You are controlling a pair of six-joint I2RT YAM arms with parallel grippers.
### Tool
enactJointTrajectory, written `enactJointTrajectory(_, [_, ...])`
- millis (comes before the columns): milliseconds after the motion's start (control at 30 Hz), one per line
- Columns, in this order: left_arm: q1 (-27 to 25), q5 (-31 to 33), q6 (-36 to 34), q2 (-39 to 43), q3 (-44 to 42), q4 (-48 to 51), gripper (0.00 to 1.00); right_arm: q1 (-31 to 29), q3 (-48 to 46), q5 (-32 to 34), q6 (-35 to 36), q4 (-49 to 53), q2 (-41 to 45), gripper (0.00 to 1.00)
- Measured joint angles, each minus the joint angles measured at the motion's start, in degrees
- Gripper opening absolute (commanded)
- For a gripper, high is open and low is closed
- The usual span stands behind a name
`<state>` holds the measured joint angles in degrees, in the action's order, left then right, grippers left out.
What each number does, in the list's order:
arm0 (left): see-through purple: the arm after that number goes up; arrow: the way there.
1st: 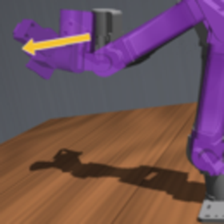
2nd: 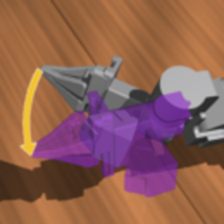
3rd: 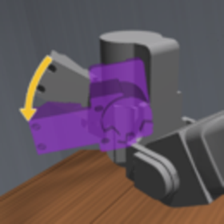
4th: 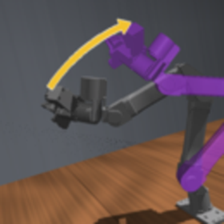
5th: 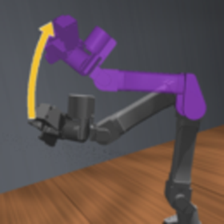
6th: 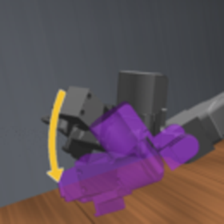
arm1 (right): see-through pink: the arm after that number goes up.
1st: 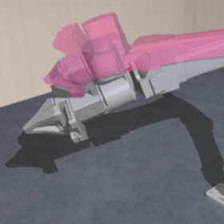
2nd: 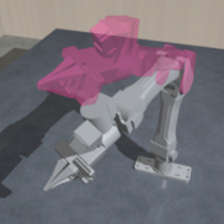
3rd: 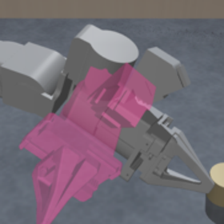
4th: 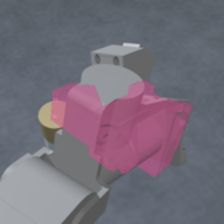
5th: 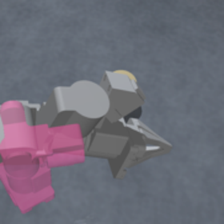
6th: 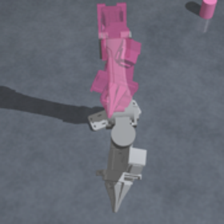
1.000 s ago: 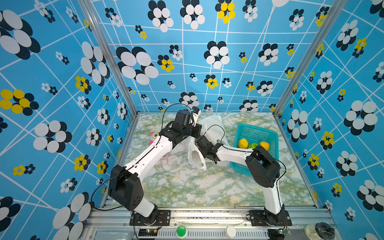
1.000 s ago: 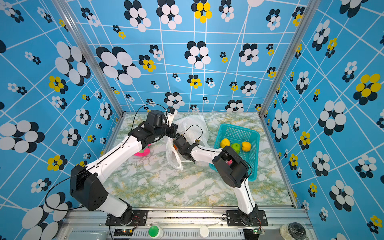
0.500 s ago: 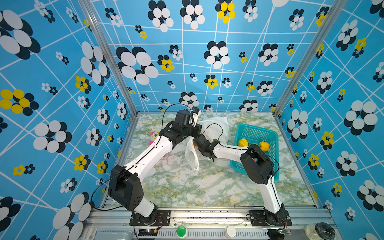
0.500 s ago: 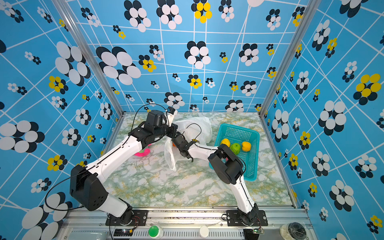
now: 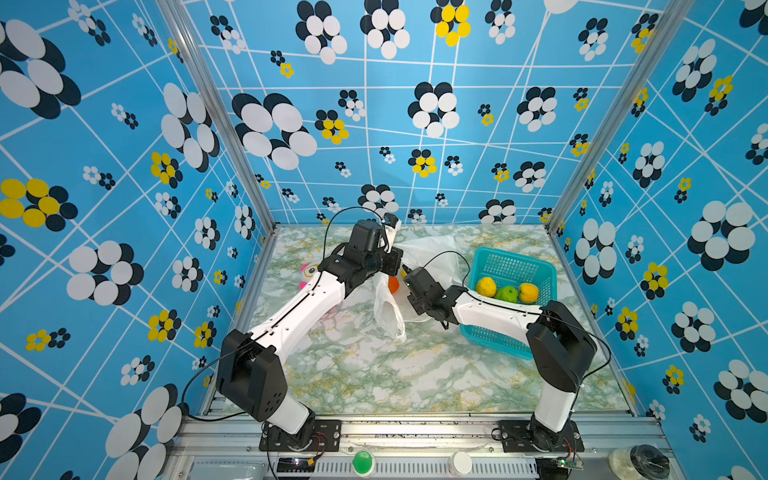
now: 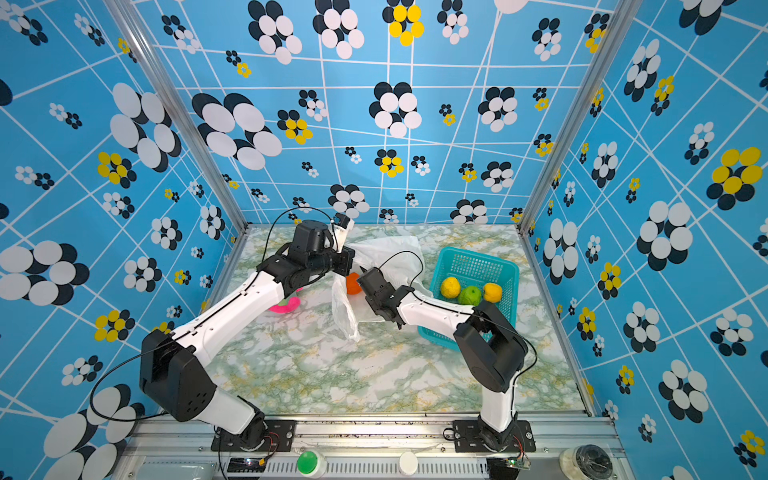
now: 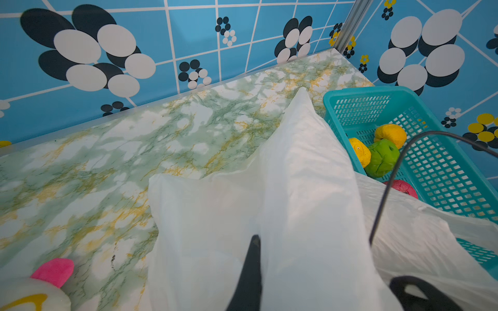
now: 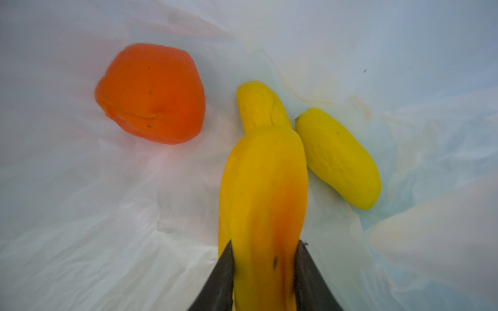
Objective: Untie the knot of the plastic bag and take out the fruit
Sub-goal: 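Close the right gripper on the orange-yellow fruit inside the bag, then lift the orange-yellow fruit out of the bag with the right gripper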
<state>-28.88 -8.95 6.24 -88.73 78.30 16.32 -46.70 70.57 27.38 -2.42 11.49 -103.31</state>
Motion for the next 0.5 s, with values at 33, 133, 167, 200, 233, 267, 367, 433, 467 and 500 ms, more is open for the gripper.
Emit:
enactJointTrajectory(33, [0.0, 0.2, 0.0, 0.0, 0.0, 0.0, 0.00, 0.0, -0.9, -0.5, -0.1, -0.7, 1.3, 0.20])
enactJointTrajectory(133, [0.0, 0.8, 0.0, 0.0, 0.0, 0.0, 0.00, 0.0, -3.4, -1.2, -0.2, -2.5, 3.7, 0.17])
enactJointTrajectory(167, [0.0, 0.9, 0.0, 0.0, 0.0, 0.0, 0.00, 0.0, -4.2, -1.6, -0.2, -3.1, 4.3, 0.16])
enactJointTrajectory(200, [0.0, 0.9, 0.0, 0.0, 0.0, 0.0, 0.00, 0.0, -5.2, -2.2, -0.4, -3.4, 4.8, 0.16])
enactJointTrajectory(233, [0.0, 0.9, 0.0, 0.0, 0.0, 0.0, 0.00, 0.0, -6.2, -2.8, -0.4, -3.6, 5.5, 0.16])
enactJointTrajectory(267, [0.0, 0.9, 0.0, 0.0, 0.0, 0.0, 0.00, 0.0, -7.0, -3.4, -0.4, -3.7, 6.1, 0.15])
enactJointTrajectory(367, [0.0, 0.9, 0.0, 0.0, 0.0, 0.0, 0.00, -0.1, -10.2, -6.1, -0.5, -4.9, 10.0, 0.16])
enactJointTrajectory(433, [0.0, 0.8, 0.0, 0.0, 0.0, 0.0, 0.00, -0.2, -12.9, -8.5, -0.7, -5.8, 14.5, 0.16])
enactJointTrajectory(467, [0.0, 0.9, 0.0, 0.0, 0.0, 0.0, 0.00, -0.2, -14.1, -9.6, -0.8, -6.6, 16.9, 0.16])
enactJointTrajectory(500, [0.0, 0.9, 0.0, 0.0, 0.0, 0.0, 0.00, -0.3, -15.4, -10.7, -1.0, -7.3, 19.5, 0.16])
